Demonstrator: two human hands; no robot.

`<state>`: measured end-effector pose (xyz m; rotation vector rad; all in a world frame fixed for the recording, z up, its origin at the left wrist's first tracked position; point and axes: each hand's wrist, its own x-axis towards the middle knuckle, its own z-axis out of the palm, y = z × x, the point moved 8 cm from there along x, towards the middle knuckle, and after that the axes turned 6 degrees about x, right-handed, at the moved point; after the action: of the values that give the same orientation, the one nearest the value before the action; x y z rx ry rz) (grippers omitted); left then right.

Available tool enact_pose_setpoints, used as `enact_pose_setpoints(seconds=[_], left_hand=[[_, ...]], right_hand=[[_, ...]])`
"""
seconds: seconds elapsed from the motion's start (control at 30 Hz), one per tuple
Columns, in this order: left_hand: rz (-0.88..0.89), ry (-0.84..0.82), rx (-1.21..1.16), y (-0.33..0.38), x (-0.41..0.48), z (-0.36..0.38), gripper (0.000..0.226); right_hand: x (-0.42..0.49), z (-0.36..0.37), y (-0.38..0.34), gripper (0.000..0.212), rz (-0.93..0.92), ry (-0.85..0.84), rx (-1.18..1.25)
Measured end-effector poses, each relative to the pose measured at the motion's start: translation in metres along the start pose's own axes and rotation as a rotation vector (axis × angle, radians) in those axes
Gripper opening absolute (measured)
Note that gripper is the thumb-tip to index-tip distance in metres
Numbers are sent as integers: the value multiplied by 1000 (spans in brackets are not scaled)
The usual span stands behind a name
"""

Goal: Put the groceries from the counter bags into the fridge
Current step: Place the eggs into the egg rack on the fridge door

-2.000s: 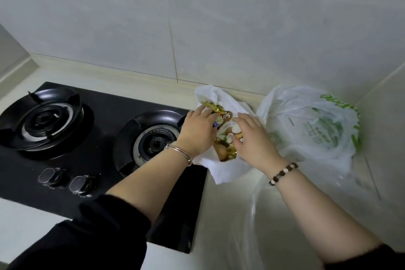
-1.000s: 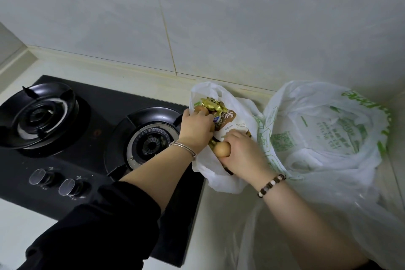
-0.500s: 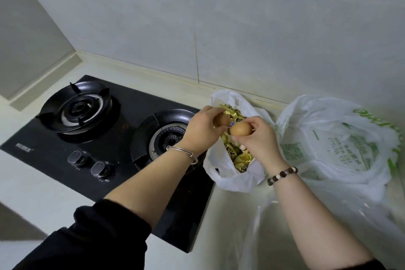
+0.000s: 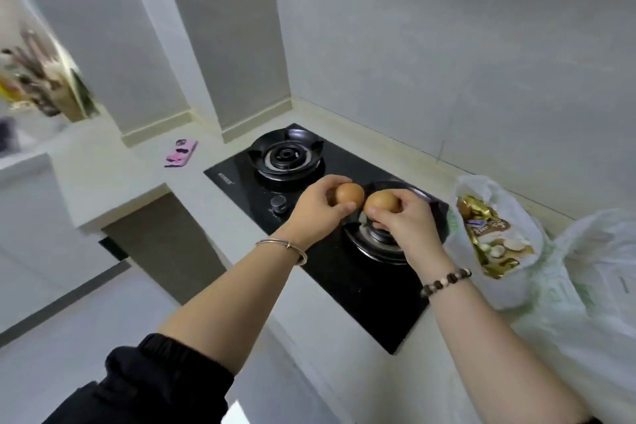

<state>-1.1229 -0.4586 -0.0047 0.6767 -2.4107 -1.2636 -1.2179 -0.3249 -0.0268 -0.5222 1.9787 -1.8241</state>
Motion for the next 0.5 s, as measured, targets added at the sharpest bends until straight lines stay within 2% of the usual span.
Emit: enact_pose_setpoints(seconds=[0.17,0.27,0.4,0.5], left_hand=[[-136,220,-16,-50,-105,-125,33],[-230,364,-90,-74,-181,-192,34],[-297,493,-121,-102,-289,-263,49],[-328,611,-118,-115,-373,-314,45]], right_hand=[[-70,137,-32,24,-78,-286,0],[-127,214,-48,28,-118,-465,19],[-215,307,-67,34,-202,-662,17],[-287,370,-81,44,-229,-800,48]])
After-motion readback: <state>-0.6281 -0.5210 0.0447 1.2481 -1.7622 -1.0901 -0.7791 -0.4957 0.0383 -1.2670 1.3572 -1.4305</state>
